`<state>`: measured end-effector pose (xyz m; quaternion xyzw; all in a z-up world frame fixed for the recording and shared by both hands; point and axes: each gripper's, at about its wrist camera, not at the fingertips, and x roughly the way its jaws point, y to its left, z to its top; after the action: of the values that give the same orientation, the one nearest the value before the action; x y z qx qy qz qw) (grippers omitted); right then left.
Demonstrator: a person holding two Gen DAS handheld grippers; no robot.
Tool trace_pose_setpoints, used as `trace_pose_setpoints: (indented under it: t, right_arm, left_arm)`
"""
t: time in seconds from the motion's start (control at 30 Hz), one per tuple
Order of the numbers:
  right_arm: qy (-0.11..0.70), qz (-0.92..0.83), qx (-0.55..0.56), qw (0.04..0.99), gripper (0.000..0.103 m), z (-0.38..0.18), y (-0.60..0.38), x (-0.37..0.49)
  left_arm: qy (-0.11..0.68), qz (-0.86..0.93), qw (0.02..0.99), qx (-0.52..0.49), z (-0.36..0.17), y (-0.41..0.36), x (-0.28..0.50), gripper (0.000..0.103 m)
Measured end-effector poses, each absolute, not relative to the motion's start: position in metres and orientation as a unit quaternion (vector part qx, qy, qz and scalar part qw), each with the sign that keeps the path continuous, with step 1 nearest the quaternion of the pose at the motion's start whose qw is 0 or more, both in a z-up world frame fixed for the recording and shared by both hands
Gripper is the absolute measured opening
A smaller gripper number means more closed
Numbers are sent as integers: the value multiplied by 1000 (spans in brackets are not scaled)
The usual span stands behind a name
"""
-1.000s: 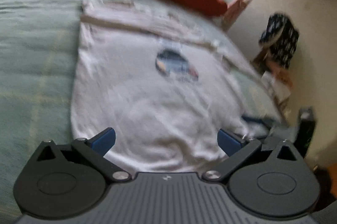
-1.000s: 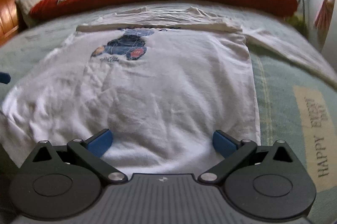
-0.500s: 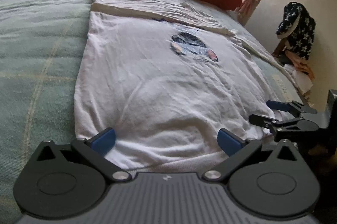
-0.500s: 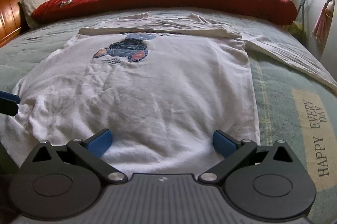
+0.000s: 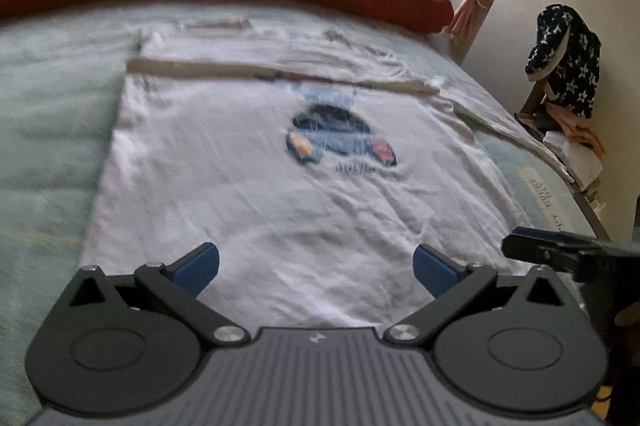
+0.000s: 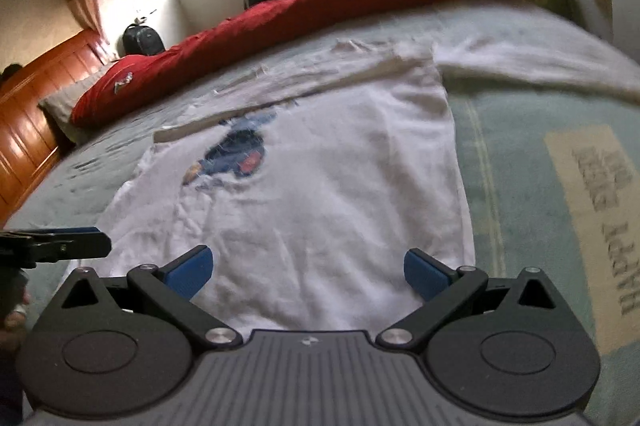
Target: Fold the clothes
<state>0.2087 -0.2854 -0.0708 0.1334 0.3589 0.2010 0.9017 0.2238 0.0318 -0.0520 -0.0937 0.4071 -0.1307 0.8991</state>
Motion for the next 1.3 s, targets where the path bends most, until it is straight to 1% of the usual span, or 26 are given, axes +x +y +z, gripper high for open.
trace_pose_setpoints:
  t: [0.07, 0.17, 0.4, 0.57, 0.7, 0.9, 1.1, 1.3]
  right_arm:
    - [356, 211, 138, 900, 103, -72, -290, 207]
    - [350, 218, 158, 897, 103, -68, -300, 207]
    - [289, 188, 280, 896, 103, -50, -373, 224]
    - [256, 111, 360, 890, 103, -50, -440, 244]
    - [241, 33, 441, 864, 103, -57, -490, 265]
    - [217, -48, 520, 825, 103, -78, -537, 300]
    - [224, -69, 566, 791, 103, -101, -556, 336]
    - [195, -83, 574, 791, 103, -114, -561, 354]
  left_arm:
    - [415, -129, 895, -98, -60, 30, 226, 102]
    - [411, -126, 898, -93, -58, 28, 226, 102]
    - [389, -126, 908, -92, -38, 20, 236, 102]
    - [387, -150, 906, -88, -31, 5, 245, 102]
    - [384, -157, 906, -80, -28, -7, 251, 102]
    - [390, -162, 904, -65, -32, -19, 257, 102]
    - [400, -156, 902, -53, -40, -22, 265, 102]
    - [405, -156, 899, -61, -47, -21, 275, 102]
